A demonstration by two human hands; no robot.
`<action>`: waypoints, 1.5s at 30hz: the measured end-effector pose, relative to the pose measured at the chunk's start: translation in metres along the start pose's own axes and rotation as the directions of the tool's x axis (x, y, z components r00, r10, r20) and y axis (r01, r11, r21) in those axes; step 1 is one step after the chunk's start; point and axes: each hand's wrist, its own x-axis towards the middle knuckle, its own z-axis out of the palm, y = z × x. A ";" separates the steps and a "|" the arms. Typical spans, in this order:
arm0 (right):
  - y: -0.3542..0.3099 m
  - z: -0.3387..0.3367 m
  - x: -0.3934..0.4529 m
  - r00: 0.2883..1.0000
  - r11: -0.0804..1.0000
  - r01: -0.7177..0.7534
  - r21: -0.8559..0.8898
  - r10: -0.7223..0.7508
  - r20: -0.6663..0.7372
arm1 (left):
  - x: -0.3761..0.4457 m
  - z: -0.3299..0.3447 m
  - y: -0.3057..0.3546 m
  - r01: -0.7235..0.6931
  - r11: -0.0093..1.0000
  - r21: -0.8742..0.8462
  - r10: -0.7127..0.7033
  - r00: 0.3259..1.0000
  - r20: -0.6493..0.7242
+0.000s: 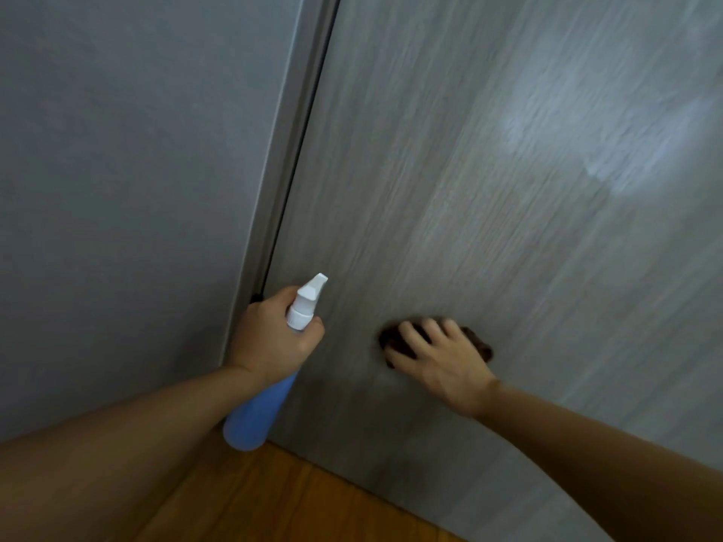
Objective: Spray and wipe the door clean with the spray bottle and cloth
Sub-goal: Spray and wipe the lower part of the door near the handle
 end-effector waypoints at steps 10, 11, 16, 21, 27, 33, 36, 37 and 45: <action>0.057 -0.040 0.093 0.785 0.817 -0.564 0.120 0.575 -0.230 | -0.007 -0.007 -0.005 0.006 1.000 -0.023 -0.006 1.000 -0.006; 0.047 -0.037 0.096 0.794 0.825 -0.556 0.103 0.563 -0.230 | -0.009 -0.009 -0.007 0.012 1.000 -0.021 -0.013 1.000 -0.021; -0.009 0.001 0.065 0.967 0.985 -0.172 -0.012 0.166 -0.192 | -0.019 -0.017 -0.016 0.057 0.998 0.003 -0.057 0.998 -0.002; -0.023 0.018 0.005 1.000 0.999 0.023 -0.024 -0.023 0.001 | -0.026 -0.019 -0.021 0.075 0.997 0.008 -0.075 0.996 0.037; 0.030 -0.010 0.029 0.904 0.931 -0.340 0.131 0.362 -0.226 | -0.023 -0.012 -0.018 0.040 0.999 -0.029 -0.039 0.998 0.058; 0.057 -0.029 0.085 0.764 0.820 -0.549 0.164 0.571 -0.301 | -0.014 -0.004 -0.013 0.019 0.998 -0.068 -0.018 1.000 0.026; 0.046 -0.024 0.086 0.797 0.843 -0.518 0.148 0.538 -0.274 | -0.014 -0.001 -0.011 -0.007 0.998 -0.068 0.009 1.000 0.020; 0.042 -0.022 0.085 0.820 0.861 -0.488 0.140 0.508 -0.264 | -0.014 -0.001 -0.010 -0.007 0.998 -0.065 0.009 1.000 0.020; 0.015 -0.002 0.057 0.985 0.998 0.043 -0.039 -0.049 -0.165 | -0.015 -0.001 -0.008 0.000 1.000 -0.025 0.001 0.999 0.038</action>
